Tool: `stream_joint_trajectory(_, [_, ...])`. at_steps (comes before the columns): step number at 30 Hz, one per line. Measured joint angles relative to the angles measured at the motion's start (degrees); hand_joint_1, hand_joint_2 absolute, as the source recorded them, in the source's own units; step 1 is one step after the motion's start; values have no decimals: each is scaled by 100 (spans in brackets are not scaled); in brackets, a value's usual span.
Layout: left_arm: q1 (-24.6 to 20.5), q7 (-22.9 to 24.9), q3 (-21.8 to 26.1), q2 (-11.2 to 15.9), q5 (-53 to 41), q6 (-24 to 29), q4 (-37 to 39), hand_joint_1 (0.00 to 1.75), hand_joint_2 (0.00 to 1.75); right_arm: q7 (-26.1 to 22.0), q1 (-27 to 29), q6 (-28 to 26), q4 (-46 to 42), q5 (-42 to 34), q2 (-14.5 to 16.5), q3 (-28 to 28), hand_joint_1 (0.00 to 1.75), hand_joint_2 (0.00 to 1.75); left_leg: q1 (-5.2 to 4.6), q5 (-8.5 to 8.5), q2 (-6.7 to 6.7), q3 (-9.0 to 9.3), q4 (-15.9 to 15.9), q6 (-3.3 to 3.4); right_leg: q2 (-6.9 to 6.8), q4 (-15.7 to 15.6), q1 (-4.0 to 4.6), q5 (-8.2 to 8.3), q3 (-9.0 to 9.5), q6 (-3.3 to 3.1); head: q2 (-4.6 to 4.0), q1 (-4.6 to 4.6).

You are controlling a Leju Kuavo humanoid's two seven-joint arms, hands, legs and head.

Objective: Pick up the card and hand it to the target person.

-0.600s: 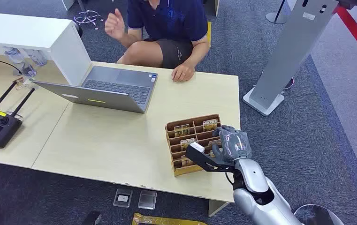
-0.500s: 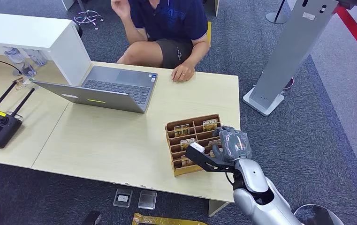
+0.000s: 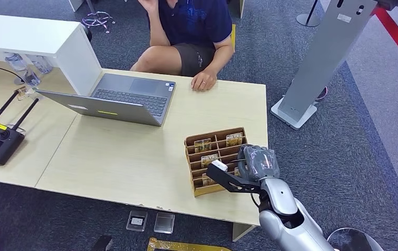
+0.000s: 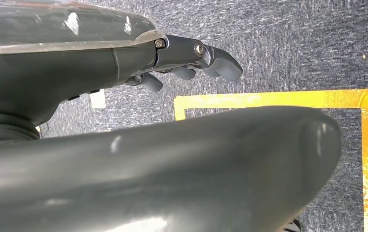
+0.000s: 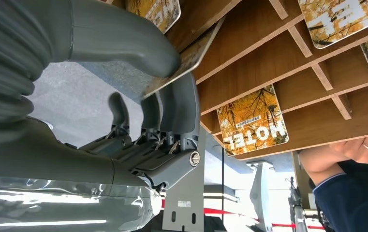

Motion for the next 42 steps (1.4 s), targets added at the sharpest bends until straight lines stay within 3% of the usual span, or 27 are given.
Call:
stream_joint_trajectory(18, [-4,-34,-17,0,-122,81,0,0,0,38,7,-79,-44,54,20,-10,154,175,0,0,1,3,0,0,1,0,0,0,0,0,0,2])
stream_joint_trajectory(27, [24,-96,-17,0,-68,74,0,0,0,46,-14,-171,-1185,252,-89,-128,154,175,0,0,2,3,1,0,3,0,0,0,-2,0,0,-2])
stream_joint_trajectory(35, [-16,-68,-29,0,-96,76,0,0,0,169,-641,-161,-1962,-444,-204,-228,154,175,0,1,1,3,1,1,3,0,0,1,1,0,0,3])
stream_joint_trajectory(42, [-156,88,-102,-2,-171,74,0,0,0,160,-1338,-142,-1280,-1014,-171,-147,154,175,0,3,-1,-3,1,1,0,2,0,1,1,0,0,-2])
